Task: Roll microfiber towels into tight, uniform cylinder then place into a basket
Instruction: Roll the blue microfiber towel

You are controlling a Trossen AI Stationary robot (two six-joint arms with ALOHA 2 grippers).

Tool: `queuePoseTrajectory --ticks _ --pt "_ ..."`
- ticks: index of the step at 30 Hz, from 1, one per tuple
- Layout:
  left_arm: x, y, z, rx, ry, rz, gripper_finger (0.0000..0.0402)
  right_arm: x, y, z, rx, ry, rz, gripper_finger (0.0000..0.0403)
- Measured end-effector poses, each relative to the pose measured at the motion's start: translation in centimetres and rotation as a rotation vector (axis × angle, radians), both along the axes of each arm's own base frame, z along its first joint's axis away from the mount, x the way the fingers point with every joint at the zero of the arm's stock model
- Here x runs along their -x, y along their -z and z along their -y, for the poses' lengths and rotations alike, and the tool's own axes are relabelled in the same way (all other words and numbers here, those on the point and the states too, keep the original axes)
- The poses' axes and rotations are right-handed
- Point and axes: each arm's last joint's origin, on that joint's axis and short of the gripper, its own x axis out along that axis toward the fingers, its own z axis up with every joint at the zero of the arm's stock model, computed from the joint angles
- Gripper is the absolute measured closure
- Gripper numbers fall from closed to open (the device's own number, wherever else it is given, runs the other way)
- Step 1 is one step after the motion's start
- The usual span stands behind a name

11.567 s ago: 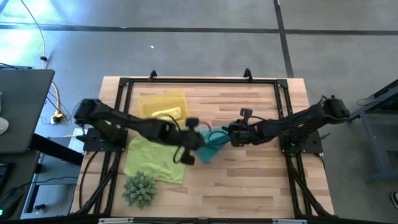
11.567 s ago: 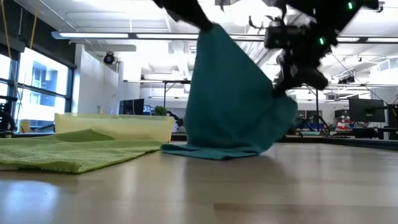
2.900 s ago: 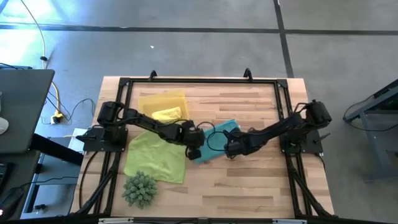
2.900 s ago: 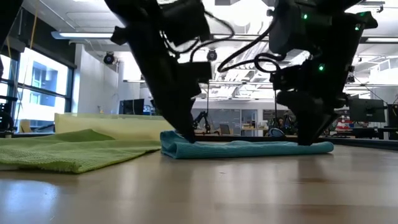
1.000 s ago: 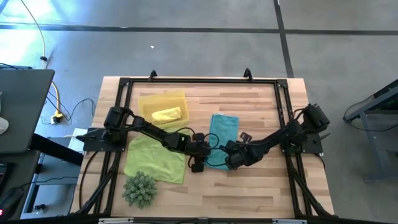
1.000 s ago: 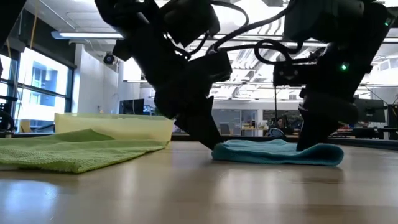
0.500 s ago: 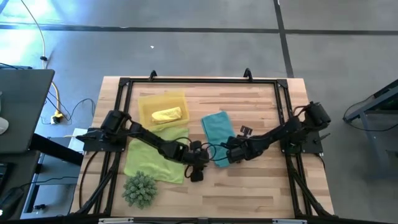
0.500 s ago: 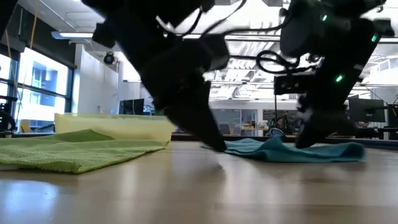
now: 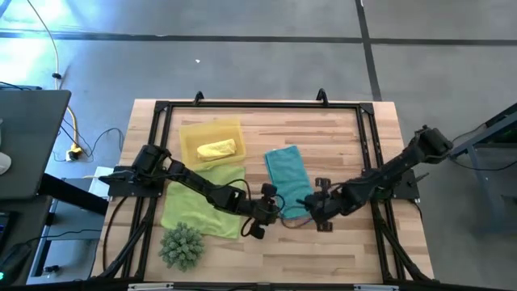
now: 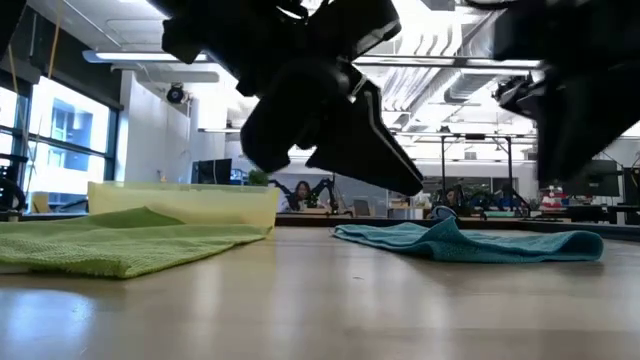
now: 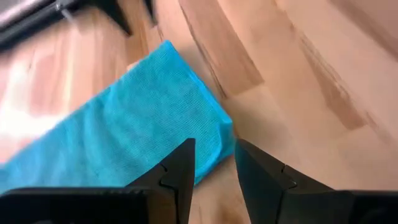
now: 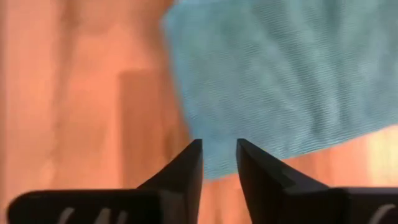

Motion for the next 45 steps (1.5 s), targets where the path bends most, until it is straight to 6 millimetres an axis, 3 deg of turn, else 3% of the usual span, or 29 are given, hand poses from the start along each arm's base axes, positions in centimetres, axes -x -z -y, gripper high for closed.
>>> queuePoseTrajectory --ticks 8,16,23,27,36,45 --pt "-0.7 1.7 0.0 -0.088 0.111 0.011 0.0287 1.2 0.8 -2.4 0.040 -0.129 -0.029 0.0237" --pt "-1.6 4.6 -0.5 -0.138 0.146 0.033 0.0273 1.5 1.6 -3.3 0.135 -0.193 -0.027 0.0231" --pt "-2.0 5.4 -1.0 -0.040 0.067 0.036 0.0274 1.5 1.6 -3.2 0.135 -0.157 -0.019 0.0231" --pt "-1.9 5.6 -1.0 0.016 0.006 0.028 0.0298 1.5 1.6 -3.1 0.164 -0.165 -0.014 0.0231" --pt "-1.6 5.8 0.2 0.085 -0.027 0.013 0.0393 1.2 2.2 -3.0 0.263 -0.253 0.072 0.0231" --pt "-1.2 6.0 0.9 0.094 -0.034 -0.020 0.0389 2.8 5.5 -3.2 0.150 -0.310 0.143 0.0231"
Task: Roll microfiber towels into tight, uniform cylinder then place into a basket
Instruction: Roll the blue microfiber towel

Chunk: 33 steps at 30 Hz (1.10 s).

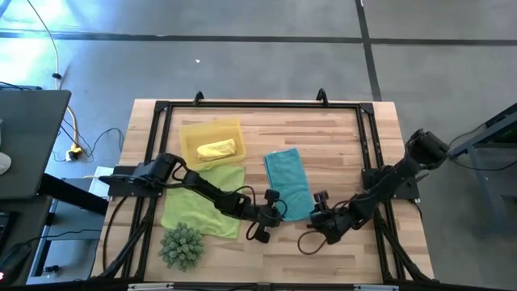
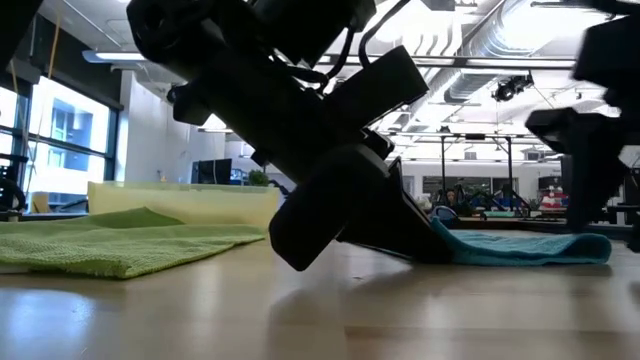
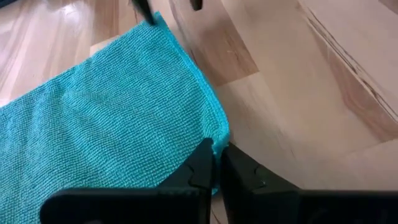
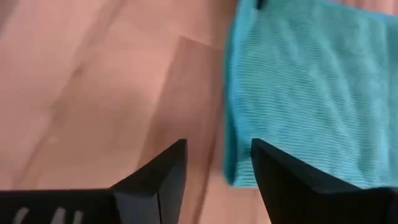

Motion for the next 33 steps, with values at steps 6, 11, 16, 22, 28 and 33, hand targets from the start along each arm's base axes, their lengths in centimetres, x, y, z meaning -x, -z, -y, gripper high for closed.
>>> queuePoseTrajectory --ticks 6,11,16,22,28,33 --pt "0.1 0.1 0.0 0.007 0.011 -0.010 0.0395 1.0 0.4 -0.4 0.120 -0.084 0.039 0.0231" --pt "0.1 0.2 0.1 0.044 0.055 -0.027 0.0396 1.0 0.8 -0.6 0.156 -0.161 0.013 0.0231" --pt "0.2 0.2 0.2 0.056 0.070 -0.041 0.0396 0.8 1.7 -0.9 0.222 -0.261 -0.014 0.0231" --pt "0.3 0.3 0.2 0.061 0.072 -0.046 0.0396 0.7 2.1 -0.9 0.272 -0.297 -0.021 0.0236" --pt "0.3 0.1 0.4 0.104 0.090 -0.052 0.0396 0.8 2.2 -0.9 0.273 -0.307 -0.031 0.0285" --pt "0.4 0.1 0.9 0.132 0.131 -0.059 0.0396 0.8 2.3 -0.9 0.275 -0.322 -0.037 0.0332"
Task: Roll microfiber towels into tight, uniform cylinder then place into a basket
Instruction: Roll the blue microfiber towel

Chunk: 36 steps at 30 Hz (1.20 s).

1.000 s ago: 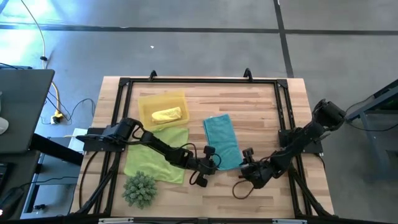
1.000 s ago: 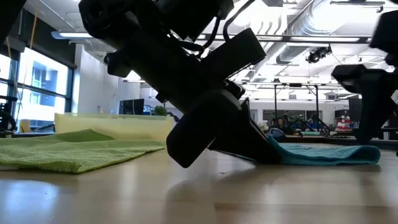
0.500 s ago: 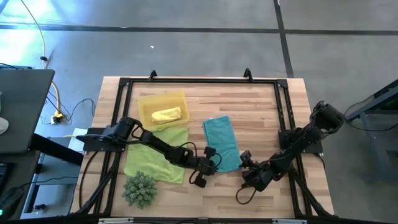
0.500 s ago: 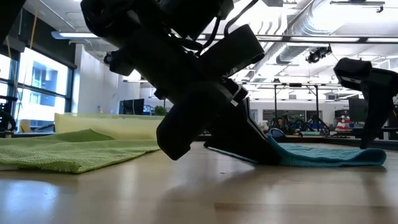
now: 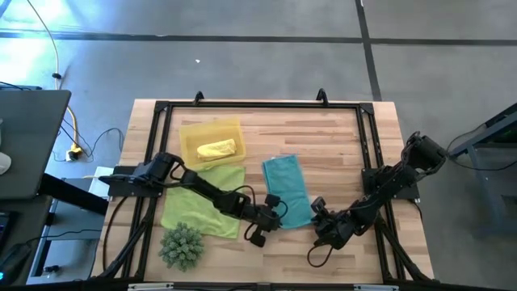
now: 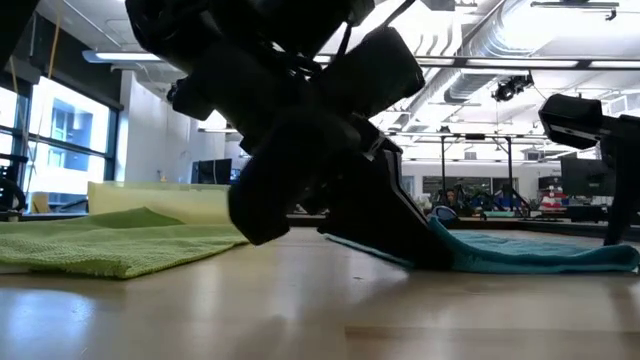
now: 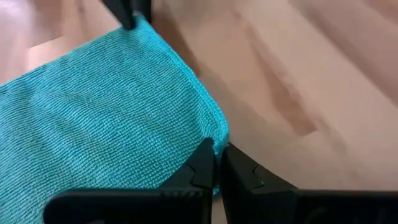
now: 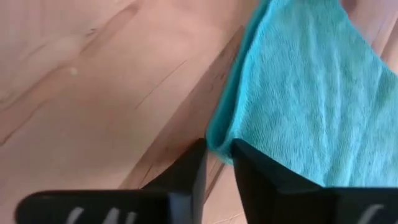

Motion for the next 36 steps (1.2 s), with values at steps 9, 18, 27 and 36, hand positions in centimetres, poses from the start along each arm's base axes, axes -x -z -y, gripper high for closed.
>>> queuePoseTrajectory --ticks 9,18,27,36 --pt "0.2 0.0 0.9 0.008 0.023 0.003 0.0396 -0.2 0.0 -0.2 -0.081 0.076 0.021 0.0383" --pt "0.4 -0.9 1.0 -0.020 0.000 0.008 0.0396 -0.2 -0.1 -0.1 -0.112 0.133 0.018 0.0386" --pt "0.5 -0.8 1.0 -0.003 -0.013 -0.018 0.0396 -0.5 -1.0 -0.5 -0.130 0.075 0.010 0.0292" --pt "0.5 -0.8 1.0 -0.005 -0.012 -0.018 0.0396 -1.0 -0.4 -0.9 0.045 -0.154 0.036 0.0274"
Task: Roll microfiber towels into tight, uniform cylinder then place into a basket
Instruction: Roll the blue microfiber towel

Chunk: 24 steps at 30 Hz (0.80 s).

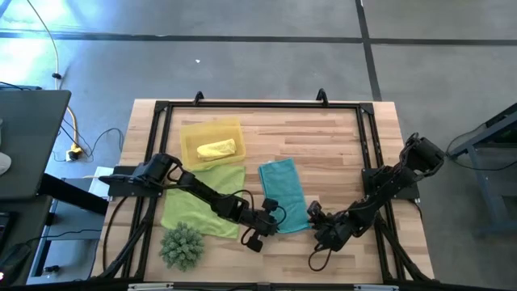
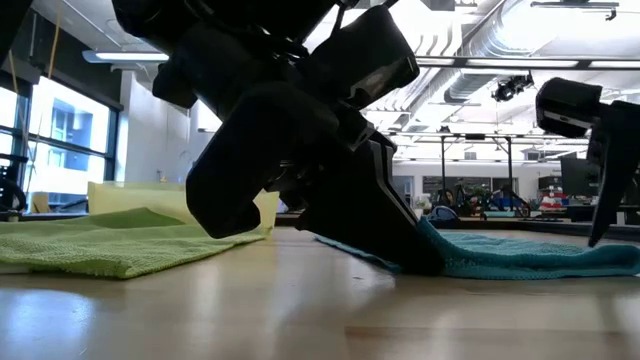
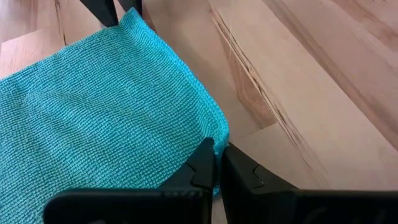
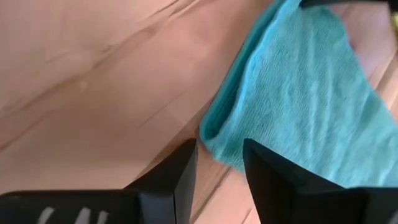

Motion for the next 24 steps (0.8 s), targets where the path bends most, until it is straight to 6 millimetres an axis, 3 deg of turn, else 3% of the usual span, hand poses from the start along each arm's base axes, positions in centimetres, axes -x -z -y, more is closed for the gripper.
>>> queuePoseTrajectory --ticks 8,17,24 --pt "0.0 0.0 0.0 0.000 0.000 0.000 0.0396 -0.6 0.8 -0.2 0.026 -0.017 0.028 0.0283" --pt "0.2 -0.3 0.8 -0.017 -0.012 0.007 0.0396 -0.7 1.3 -0.2 -0.088 0.111 -0.004 0.0390" --pt "0.6 -1.7 0.7 -0.028 -0.064 0.010 0.0396 -0.7 0.4 -0.1 -0.237 0.229 -0.005 0.0398"
